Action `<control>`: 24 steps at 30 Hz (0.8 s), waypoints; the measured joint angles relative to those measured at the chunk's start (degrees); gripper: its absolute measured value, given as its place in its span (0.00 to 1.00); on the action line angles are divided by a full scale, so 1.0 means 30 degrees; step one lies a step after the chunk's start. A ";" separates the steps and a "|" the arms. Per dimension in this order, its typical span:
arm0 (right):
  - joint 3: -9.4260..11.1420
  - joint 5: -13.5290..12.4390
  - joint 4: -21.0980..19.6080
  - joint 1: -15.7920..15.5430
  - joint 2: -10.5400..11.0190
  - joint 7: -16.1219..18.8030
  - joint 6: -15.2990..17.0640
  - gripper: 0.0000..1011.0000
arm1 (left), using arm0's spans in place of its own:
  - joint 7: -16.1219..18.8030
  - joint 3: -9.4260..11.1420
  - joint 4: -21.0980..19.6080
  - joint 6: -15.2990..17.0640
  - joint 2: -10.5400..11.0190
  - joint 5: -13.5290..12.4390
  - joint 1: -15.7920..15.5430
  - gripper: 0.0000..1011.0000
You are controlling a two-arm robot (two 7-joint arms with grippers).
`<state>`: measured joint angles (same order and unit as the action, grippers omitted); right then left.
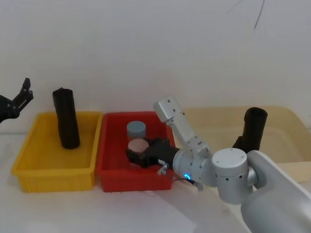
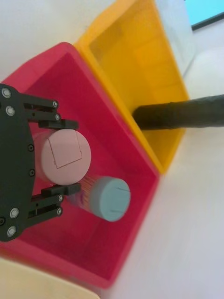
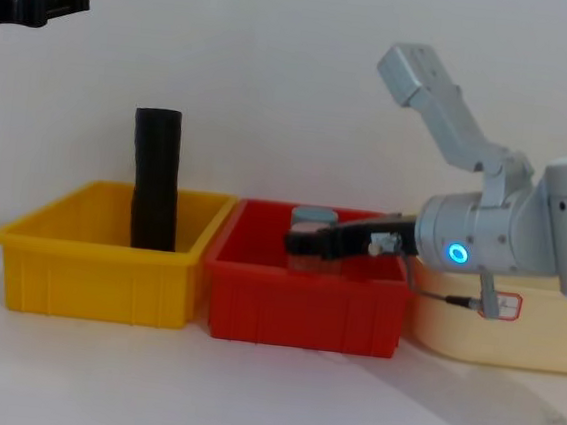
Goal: Pick up the garbage bag with the one hand and transfer it to the other hand.
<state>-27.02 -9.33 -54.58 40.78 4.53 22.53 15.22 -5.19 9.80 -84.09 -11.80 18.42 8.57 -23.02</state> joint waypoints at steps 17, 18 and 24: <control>0.1669 -0.0110 -0.3303 -0.0673 0.0886 -0.1374 -0.0436 0.66 | -0.0001 0.0002 0.0000 -0.0002 -0.0002 0.0002 -0.0001 0.99; 0.1894 -0.0119 -0.3618 -0.0746 0.1016 -0.1550 -0.0473 0.66 | -0.0001 0.0001 0.0000 -0.0002 -0.0001 0.0002 -0.0002 0.99; 0.2785 -0.0128 -0.4727 -0.1072 0.1590 -0.2161 -0.0535 0.66 | -0.0001 0.0001 0.0000 -0.0002 -0.0001 0.0002 -0.0002 0.99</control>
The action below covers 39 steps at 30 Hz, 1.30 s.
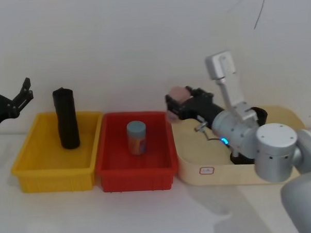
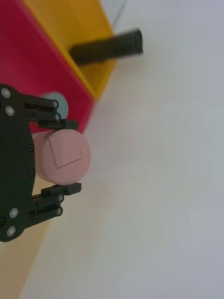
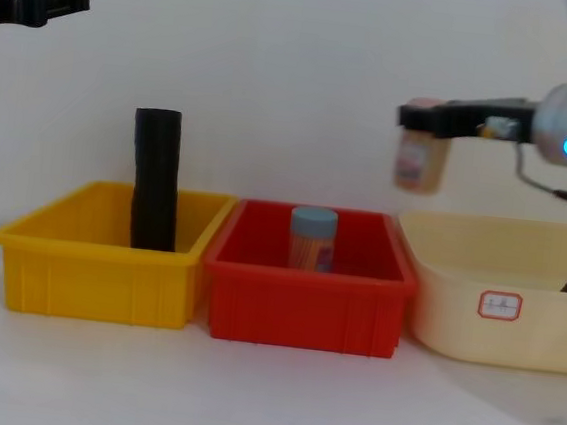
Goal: Pick up the garbage bag with the one hand and transfer it to the other hand.
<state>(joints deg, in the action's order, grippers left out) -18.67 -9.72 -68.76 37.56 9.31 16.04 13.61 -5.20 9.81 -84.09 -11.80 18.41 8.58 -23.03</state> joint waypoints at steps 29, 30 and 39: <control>0.1404 0.0431 -0.0984 -0.2153 0.1555 -0.0516 0.1129 0.90 | -0.0001 -0.0001 0.0001 0.0000 -0.0001 0.0000 0.0001 0.99; 0.1427 0.0436 -0.1040 -0.2215 0.1566 -0.0511 0.1129 0.94 | 0.0000 -0.0001 0.0001 0.0000 -0.0001 0.0000 0.0002 0.99; 0.1978 0.0207 -0.2090 -0.2986 0.1629 -0.0483 0.0655 0.99 | 0.0000 0.0001 0.0000 0.0001 0.0000 0.0002 0.0000 0.99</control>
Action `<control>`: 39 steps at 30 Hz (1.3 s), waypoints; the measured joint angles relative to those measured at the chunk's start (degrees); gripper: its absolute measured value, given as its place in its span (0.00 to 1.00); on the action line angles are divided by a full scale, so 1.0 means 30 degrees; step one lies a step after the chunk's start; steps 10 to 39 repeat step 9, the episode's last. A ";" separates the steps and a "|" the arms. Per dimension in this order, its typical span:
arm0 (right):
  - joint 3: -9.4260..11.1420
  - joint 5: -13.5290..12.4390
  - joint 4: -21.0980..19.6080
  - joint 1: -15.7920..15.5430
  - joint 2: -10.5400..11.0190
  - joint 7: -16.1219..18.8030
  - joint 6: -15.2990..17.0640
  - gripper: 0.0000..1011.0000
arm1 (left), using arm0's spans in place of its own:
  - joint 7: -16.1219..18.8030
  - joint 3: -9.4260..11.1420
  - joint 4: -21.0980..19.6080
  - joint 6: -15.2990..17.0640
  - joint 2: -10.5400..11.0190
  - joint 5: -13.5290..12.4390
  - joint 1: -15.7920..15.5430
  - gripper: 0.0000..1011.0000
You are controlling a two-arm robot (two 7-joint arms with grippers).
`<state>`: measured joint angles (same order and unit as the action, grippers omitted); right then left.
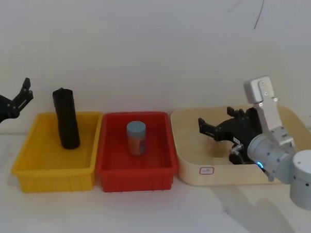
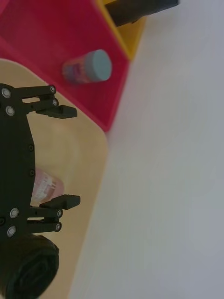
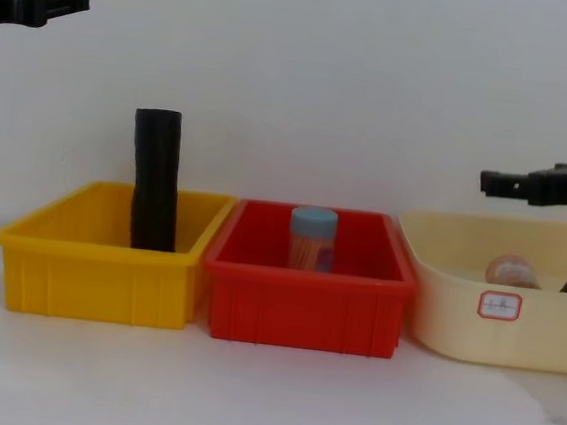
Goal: Pick up the garbage bag with the one hand and transfer it to the other hand.
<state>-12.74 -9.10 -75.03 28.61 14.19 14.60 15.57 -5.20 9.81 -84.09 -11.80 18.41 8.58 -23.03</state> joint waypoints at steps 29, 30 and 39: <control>0.0760 -0.0760 -0.1556 -0.0993 0.0037 0.0048 -0.0612 0.99 | 0.0000 -0.0001 0.0001 0.0000 0.0000 -0.0002 0.0002 0.99; 0.0760 -0.0760 -0.1556 -0.0993 0.0037 0.0048 -0.0612 0.99 | 0.0000 -0.0001 0.0001 0.0000 0.0000 -0.0002 0.0002 0.99; 0.0760 -0.0760 -0.1556 -0.0993 0.0037 0.0048 -0.0612 0.99 | 0.0000 -0.0001 0.0001 0.0000 0.0000 -0.0002 0.0002 0.99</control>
